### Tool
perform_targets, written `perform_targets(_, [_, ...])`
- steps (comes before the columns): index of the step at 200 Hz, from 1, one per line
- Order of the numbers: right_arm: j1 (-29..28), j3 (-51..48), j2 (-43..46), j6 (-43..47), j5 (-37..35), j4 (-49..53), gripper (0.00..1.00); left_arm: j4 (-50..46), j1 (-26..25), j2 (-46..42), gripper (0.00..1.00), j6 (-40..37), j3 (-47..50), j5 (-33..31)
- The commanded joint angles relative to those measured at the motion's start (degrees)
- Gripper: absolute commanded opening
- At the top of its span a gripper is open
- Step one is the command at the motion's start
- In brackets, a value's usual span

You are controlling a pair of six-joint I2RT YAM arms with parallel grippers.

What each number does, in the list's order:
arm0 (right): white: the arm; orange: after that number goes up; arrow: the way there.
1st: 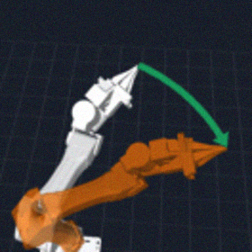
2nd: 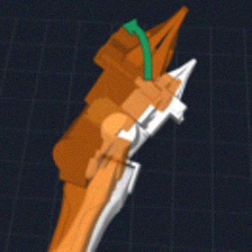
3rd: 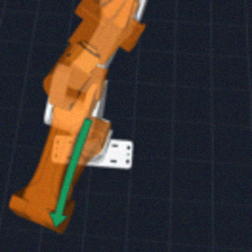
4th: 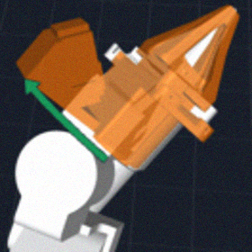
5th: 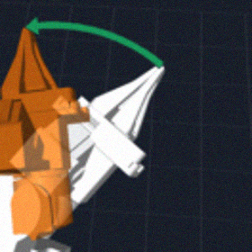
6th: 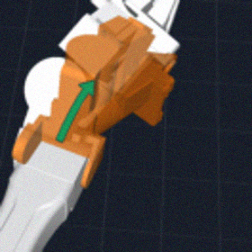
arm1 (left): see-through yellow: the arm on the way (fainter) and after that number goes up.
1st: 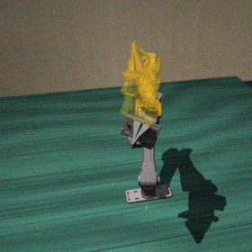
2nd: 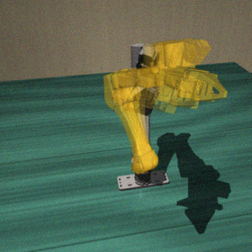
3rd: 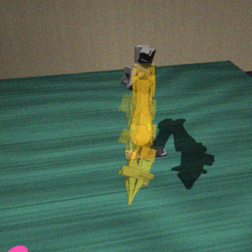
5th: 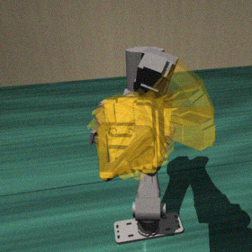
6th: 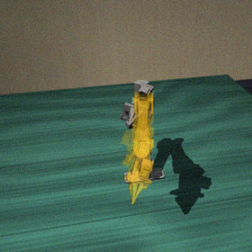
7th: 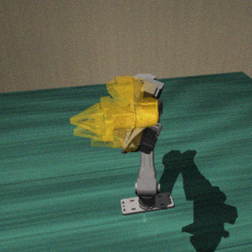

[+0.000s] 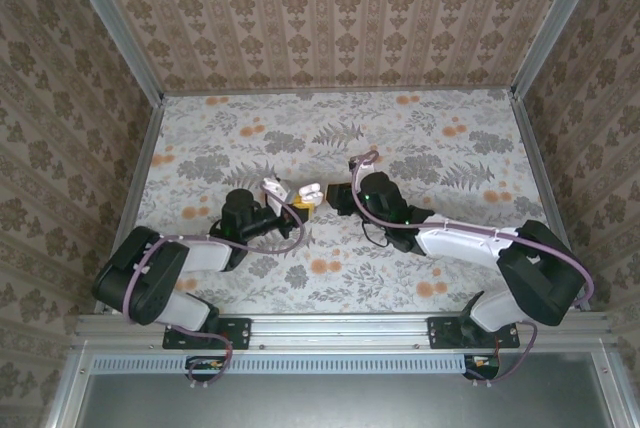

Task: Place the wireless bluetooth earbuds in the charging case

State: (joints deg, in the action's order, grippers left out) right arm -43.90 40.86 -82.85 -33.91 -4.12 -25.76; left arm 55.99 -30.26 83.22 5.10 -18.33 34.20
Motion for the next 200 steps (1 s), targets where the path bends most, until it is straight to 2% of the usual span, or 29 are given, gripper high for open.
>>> perform_targets(1, [-1.2, -2.23, 2.57, 4.7, 0.64, -8.45, 0.25, 9.96, -0.81, 2.37, 0.08, -0.36, 0.49, 5.57])
perform_targets(43, [-2.2, -3.55, 4.37, 6.59, 0.98, -10.89, 0.26, 16.06, -1.12, 5.66, 0.08, 1.13, 0.01, 7.07])
perform_targets(200, [-4.63, -0.79, -1.57, 7.24, 1.57, -14.18, 0.25, 15.04, -1.64, 2.87, 0.08, 2.22, -0.13, 6.98])
